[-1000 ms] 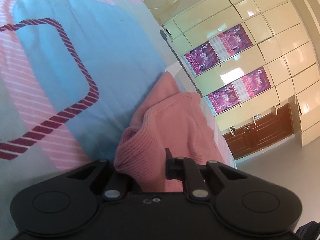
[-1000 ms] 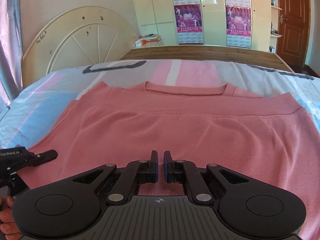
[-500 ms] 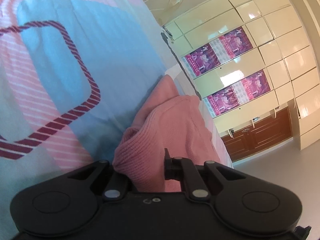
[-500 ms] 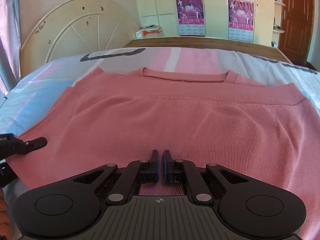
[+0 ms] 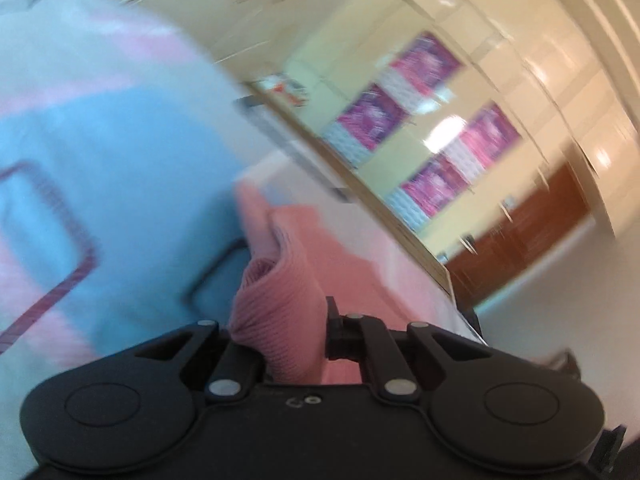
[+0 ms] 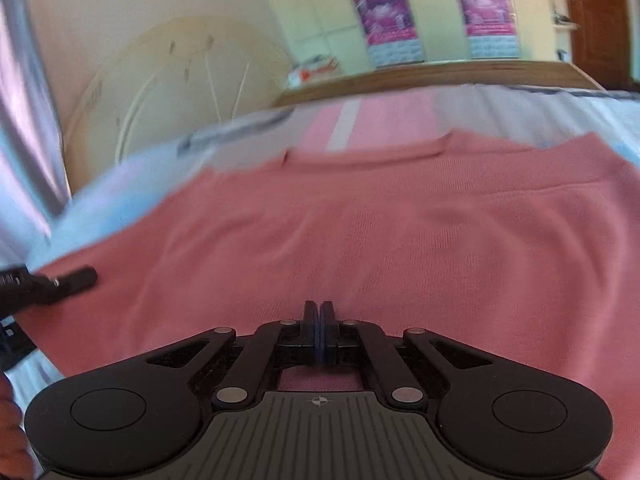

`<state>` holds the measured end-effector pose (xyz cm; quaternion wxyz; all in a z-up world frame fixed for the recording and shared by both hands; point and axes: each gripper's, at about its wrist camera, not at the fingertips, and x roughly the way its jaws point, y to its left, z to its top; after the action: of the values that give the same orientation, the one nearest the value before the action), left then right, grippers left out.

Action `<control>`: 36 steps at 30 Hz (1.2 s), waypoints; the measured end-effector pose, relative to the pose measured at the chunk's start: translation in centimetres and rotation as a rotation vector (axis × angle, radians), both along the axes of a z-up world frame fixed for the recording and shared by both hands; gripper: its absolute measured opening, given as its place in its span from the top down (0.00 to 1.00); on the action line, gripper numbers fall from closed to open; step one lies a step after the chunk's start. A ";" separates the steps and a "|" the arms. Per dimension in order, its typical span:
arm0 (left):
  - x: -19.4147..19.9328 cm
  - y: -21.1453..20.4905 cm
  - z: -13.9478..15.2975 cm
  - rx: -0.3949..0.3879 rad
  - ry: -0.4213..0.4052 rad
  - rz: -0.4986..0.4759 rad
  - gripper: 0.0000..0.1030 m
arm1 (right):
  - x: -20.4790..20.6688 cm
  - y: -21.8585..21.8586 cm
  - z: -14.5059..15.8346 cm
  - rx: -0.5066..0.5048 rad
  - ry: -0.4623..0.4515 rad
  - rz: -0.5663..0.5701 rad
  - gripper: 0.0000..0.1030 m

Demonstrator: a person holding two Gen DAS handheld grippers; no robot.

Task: Fold small clothes

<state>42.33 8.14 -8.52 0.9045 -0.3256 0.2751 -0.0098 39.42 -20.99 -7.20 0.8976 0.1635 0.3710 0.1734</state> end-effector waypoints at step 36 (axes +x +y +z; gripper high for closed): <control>4.8 -19.1 -3.4 0.489 0.193 -0.411 0.48 | -3.4 -16.9 -0.8 0.182 0.120 0.004 0.55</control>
<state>47.16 -10.91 -11.90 0.9048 -0.0362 0.4135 -0.0947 36.02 -37.85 -7.99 0.8548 0.2535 0.4072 0.1982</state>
